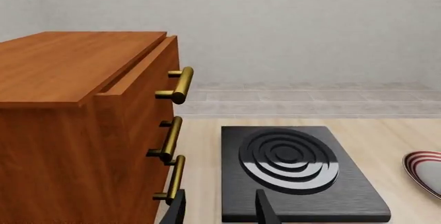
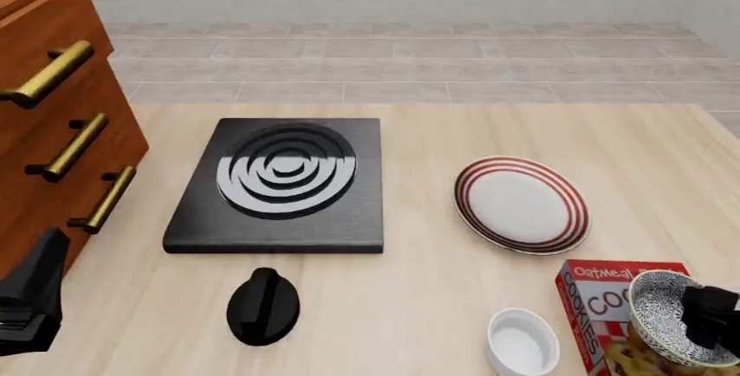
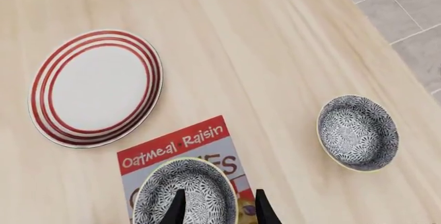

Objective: Pick the akita bowl on the cookies box and place it on the plate.

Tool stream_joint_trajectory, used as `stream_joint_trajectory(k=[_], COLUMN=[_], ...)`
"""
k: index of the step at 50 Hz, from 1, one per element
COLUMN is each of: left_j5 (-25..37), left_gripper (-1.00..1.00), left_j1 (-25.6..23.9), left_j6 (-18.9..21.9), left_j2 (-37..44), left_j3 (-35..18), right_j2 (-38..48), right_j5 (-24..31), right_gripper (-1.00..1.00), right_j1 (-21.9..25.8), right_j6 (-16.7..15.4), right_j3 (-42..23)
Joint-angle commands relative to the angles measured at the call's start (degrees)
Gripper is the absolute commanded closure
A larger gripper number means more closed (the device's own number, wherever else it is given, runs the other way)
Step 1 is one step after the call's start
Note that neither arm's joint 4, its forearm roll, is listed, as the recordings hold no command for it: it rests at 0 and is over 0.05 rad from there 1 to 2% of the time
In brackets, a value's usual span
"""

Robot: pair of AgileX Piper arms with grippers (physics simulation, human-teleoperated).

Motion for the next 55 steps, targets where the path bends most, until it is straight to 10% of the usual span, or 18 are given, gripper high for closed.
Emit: stream_joint_trajectory(k=[1,55], left_j5=[0.0,0.0], left_gripper=[-1.0,-1.0], left_j1=[0.0,0.0], left_j6=[0.0,0.0], left_j2=[0.0,0.0], left_j3=[0.0,0.0], right_j2=[1.18,8.23], right_j5=[-1.77,-10.08], right_gripper=[-1.0,-1.0], right_j1=[-0.61,0.24], right_j6=[-0.18,0.28], right_j3=[1.19,4.39])
